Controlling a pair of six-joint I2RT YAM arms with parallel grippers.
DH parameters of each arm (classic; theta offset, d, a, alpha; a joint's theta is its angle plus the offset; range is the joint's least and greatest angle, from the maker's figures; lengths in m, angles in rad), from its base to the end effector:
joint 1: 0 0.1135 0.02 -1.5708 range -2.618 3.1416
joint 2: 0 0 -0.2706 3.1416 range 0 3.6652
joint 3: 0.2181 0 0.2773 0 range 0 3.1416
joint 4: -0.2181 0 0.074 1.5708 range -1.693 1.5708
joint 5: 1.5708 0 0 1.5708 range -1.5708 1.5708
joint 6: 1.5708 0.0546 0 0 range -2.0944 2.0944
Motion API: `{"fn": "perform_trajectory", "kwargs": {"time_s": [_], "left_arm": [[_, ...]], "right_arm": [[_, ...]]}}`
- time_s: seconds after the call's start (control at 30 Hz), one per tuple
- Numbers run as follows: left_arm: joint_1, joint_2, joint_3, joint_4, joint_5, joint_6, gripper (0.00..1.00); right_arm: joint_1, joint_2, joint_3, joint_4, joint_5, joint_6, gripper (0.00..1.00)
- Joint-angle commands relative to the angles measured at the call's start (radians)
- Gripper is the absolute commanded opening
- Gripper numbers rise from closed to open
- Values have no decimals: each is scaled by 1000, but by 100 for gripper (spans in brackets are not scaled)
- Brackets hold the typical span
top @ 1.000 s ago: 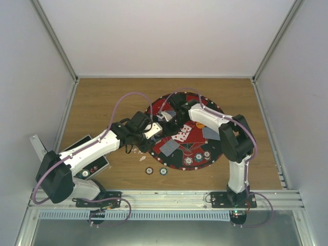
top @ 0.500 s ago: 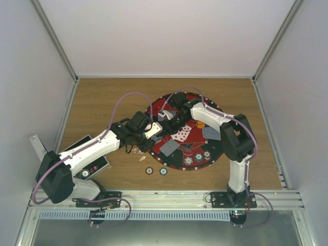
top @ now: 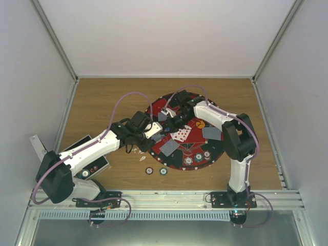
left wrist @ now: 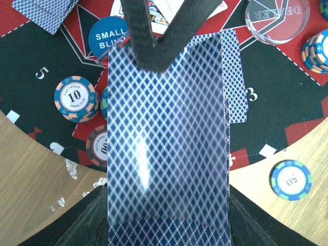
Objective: Distribute texas hold em gaming equipment
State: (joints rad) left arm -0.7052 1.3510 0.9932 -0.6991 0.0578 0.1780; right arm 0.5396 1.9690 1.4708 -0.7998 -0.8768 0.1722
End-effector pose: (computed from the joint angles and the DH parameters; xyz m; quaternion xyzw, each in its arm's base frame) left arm 0.2255 -0.1961 0.2271 0.4198 0.8709 -0.0932 0.2380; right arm 0.3394 0.2522 0.1814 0.2206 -0.8714 -0.4371 0.0311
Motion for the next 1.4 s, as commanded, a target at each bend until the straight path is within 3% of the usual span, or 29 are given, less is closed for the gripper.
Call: {"fn": "perform_trajectory", "kwargs": {"time_s": [0.0, 0.2, 0.37, 0.53, 0.93, 1.37], "left_arm": [[-7, -28, 7, 47, -7, 16, 54], [-7, -34, 1, 47, -14, 12, 54], [-7, -36, 0, 46, -17, 9, 54], [-7, -38, 1, 46, -21, 7, 54], [-7, -42, -1, 37, -23, 3, 54], [-7, -43, -2, 39, -26, 0, 54]], "right_arm": [[-44, -41, -1, -17, 26, -6, 1], [-111, -83, -40, -12, 95, 0, 0], [-246, -213, -219, 167, 167, 135, 1], [-320, -267, -342, 244, 228, 190, 1], [-376, -315, -491, 442, 358, 351, 1], [-389, -237, -517, 414, 389, 369, 2]]}}
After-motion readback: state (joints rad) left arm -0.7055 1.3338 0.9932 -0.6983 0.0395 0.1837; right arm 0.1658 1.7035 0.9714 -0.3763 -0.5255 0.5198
